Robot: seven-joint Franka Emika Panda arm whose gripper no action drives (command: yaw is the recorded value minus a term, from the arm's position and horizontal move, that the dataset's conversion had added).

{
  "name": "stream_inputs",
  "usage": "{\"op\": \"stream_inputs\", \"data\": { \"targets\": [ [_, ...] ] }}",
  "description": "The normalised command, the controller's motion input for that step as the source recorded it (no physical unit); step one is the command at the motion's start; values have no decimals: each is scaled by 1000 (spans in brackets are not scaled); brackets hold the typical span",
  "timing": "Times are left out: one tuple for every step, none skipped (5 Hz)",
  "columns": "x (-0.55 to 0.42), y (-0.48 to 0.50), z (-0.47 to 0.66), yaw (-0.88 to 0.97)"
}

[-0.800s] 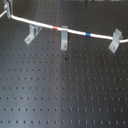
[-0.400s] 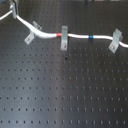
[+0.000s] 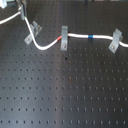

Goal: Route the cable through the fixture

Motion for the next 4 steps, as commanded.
{"op": "stream_inputs", "data": {
  "targets": [
    [381, -305, -534, 0],
    [399, -459, -232, -91],
    [-51, -471, 81, 0],
    [-162, -81, 137, 123]
  ]
}}
